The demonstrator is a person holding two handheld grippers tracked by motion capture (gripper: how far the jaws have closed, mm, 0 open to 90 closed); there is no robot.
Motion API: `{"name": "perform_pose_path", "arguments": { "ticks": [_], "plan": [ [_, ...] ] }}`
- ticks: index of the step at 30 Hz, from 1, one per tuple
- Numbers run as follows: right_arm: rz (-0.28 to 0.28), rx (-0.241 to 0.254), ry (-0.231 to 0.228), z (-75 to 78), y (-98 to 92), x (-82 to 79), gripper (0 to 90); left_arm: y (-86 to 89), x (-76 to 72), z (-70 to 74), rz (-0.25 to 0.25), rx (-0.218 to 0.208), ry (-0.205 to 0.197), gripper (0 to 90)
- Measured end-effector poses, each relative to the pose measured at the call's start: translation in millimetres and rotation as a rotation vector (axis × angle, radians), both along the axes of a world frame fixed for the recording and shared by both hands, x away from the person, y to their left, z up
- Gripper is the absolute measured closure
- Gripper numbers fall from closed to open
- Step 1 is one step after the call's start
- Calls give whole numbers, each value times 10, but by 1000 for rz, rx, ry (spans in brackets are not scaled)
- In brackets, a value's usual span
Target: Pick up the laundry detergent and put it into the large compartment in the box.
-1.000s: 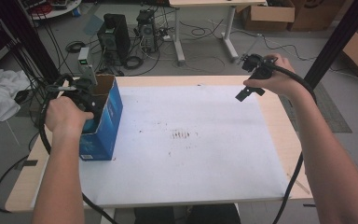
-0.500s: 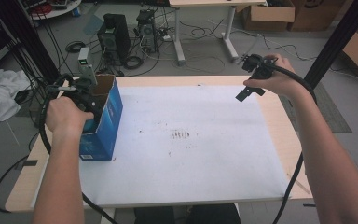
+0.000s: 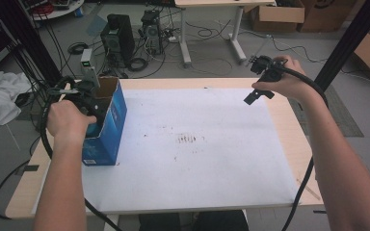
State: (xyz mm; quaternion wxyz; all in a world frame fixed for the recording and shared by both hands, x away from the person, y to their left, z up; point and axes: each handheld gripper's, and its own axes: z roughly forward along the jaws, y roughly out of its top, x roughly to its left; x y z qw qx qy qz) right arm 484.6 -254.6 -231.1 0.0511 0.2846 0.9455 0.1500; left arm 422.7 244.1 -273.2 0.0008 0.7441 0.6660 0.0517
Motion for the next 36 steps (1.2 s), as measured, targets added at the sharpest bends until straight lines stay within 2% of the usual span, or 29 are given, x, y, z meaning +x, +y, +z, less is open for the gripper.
{"name": "perform_pose_path", "arguments": {
  "ticks": [8, 17, 23, 26, 30, 36],
  "plan": [
    [0, 3, -4, 11, -7, -14, 204, -46, -17, 80, -26, 29, -21, 360],
    [5, 6, -4, 20, 1, -33, 203, -95, -57, 261, -49, 31, -53, 297],
    [6, 8, -2, 19, 2, -49, 202, -144, -133, 428, -71, 36, -82, 265],
    [4, 9, -1, 14, 7, -59, 202, -192, -177, 526, -93, 27, -99, 240],
    [4, 11, -1, 16, 23, -75, 201, -298, -236, 634, -130, 47, -115, 214],
    [5, 10, -1, 21, 31, -95, 201, -496, -295, 732, -196, 22, -121, 197]
  ]
}}
